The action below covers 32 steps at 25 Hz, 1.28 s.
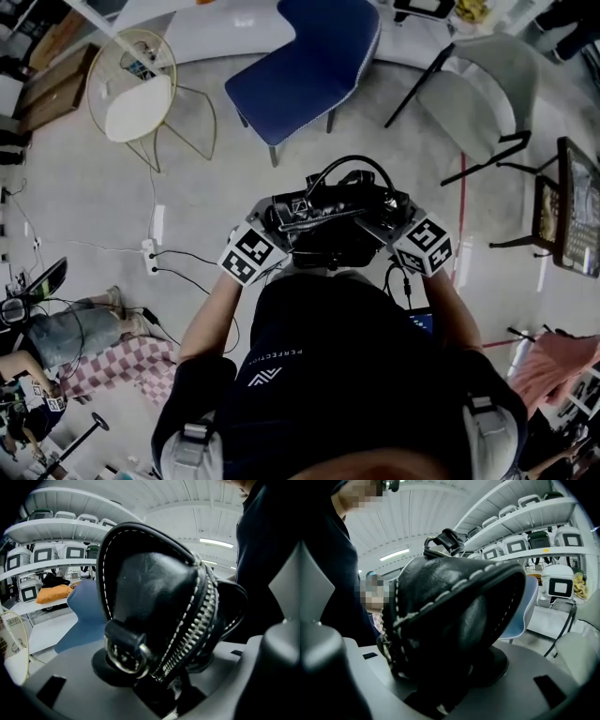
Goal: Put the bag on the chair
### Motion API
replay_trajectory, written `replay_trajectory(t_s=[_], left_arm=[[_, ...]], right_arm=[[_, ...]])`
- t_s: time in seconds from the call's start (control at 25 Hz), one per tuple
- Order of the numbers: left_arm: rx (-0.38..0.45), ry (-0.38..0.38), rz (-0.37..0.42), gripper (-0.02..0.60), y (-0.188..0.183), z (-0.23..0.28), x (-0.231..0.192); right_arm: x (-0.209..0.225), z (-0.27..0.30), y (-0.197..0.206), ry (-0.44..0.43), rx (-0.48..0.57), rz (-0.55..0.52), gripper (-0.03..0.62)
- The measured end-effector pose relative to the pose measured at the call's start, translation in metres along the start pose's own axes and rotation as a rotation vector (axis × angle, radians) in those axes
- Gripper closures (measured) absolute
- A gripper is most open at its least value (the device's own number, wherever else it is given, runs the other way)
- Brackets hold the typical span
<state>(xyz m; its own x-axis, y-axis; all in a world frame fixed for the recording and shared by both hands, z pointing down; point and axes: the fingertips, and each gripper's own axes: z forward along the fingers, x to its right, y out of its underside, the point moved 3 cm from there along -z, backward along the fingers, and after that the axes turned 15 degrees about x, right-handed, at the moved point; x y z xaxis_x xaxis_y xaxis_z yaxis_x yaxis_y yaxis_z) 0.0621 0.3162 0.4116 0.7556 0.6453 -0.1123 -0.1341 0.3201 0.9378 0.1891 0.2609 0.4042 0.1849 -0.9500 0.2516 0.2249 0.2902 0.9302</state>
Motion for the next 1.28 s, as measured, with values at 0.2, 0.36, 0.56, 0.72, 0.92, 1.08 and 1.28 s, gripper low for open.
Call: replay_trajectory(t_s=[0.2, 0.36, 0.56, 0.72, 0.92, 1.08, 1.28], left_arm=[[-0.001, -0.001, 0.001, 0.313, -0.001, 0.001, -0.031], [-0.007, 0.009, 0.006, 0.313, -0.004, 0.001, -0.058], [-0.006, 0.000, 0.003, 0.313, -0.005, -0.003, -0.089], [-0.011, 0.003, 0.009, 0.313, -0.005, -0.003, -0.113], [-0.012, 0.008, 0.017, 0.313, -0.006, -0.005, -0.135], [-0.010, 0.005, 0.008, 0.313, -0.005, -0.003, -0.150], [-0.003, -0.020, -0.006, 0.313, -0.007, 0.001, -0.170]], right_arm=[[0.017, 0.024, -0.009, 0.006, 0.003, 0.010, 0.378], [0.030, 0.045, -0.016, 0.006, 0.007, 0.023, 0.379], [0.044, 0.073, -0.028, -0.004, 0.006, 0.023, 0.378], [0.056, 0.093, -0.033, 0.000, 0.014, 0.024, 0.378], [0.064, 0.111, -0.040, 0.011, 0.018, 0.026, 0.379], [0.074, 0.123, -0.042, 0.009, 0.009, 0.028, 0.379], [0.089, 0.139, -0.051, -0.001, -0.001, 0.017, 0.378]])
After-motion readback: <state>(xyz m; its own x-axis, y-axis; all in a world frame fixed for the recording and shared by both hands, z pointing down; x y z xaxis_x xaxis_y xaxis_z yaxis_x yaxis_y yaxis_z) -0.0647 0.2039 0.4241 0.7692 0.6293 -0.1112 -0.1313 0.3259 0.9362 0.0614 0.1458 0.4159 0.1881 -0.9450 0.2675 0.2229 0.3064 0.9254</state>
